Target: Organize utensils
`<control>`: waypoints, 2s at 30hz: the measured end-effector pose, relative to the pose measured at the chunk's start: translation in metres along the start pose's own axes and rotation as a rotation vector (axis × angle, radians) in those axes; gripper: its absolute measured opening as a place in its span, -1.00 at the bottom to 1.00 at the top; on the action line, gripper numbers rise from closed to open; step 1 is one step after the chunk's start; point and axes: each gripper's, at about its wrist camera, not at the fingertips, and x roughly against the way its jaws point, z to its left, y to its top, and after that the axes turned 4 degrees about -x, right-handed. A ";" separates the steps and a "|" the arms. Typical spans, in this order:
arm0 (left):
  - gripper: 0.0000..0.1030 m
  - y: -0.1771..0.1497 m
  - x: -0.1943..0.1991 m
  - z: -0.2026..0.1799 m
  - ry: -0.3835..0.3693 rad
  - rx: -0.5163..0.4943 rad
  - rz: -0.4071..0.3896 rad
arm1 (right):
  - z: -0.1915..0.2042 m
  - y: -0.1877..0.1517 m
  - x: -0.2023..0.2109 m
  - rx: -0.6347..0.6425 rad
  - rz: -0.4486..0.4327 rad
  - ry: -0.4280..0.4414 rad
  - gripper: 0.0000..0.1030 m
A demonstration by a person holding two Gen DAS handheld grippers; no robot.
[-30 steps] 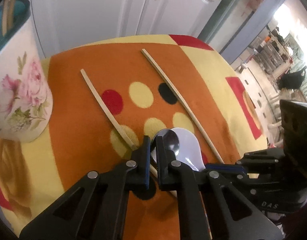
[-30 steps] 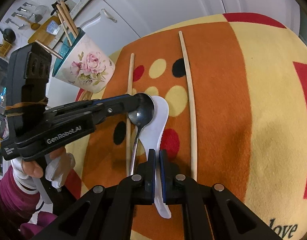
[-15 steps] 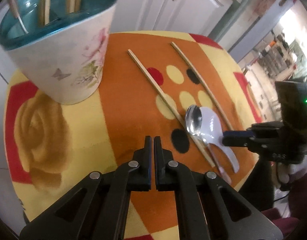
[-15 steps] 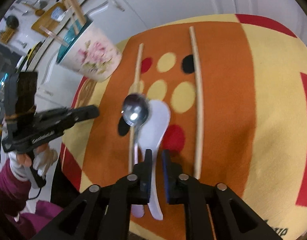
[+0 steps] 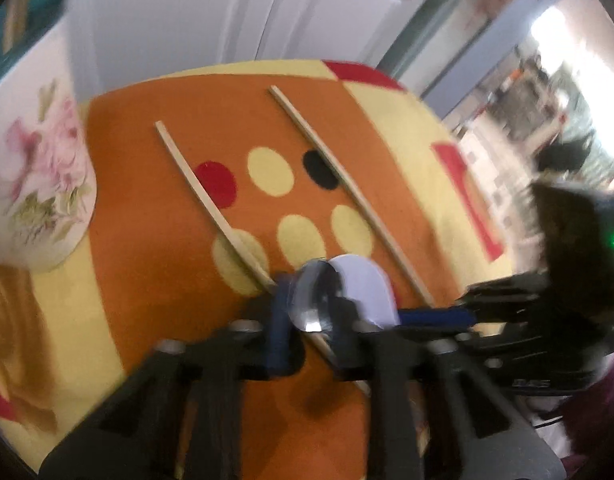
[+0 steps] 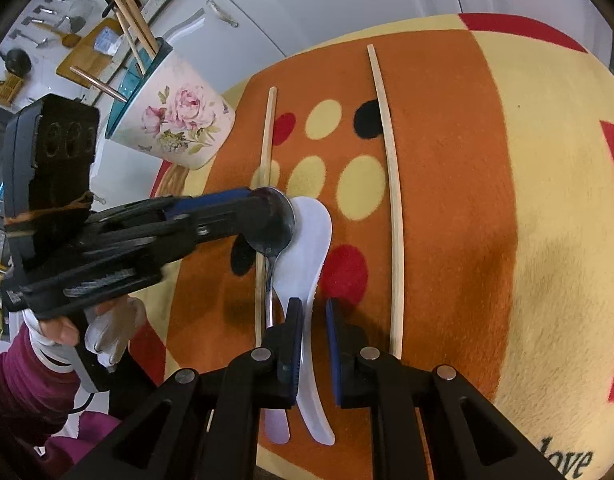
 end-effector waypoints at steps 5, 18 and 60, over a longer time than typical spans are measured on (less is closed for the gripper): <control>-0.97 -0.008 0.012 0.003 0.003 -0.003 -0.007 | 0.002 -0.011 0.003 -0.008 0.007 0.022 -0.79; -0.96 -0.052 0.048 0.054 0.041 0.055 0.043 | 0.012 0.021 -0.004 0.106 0.024 -0.016 -0.29; -0.95 -0.041 0.064 0.039 0.106 0.024 -0.062 | 0.026 0.018 0.049 0.140 -0.077 0.087 -0.93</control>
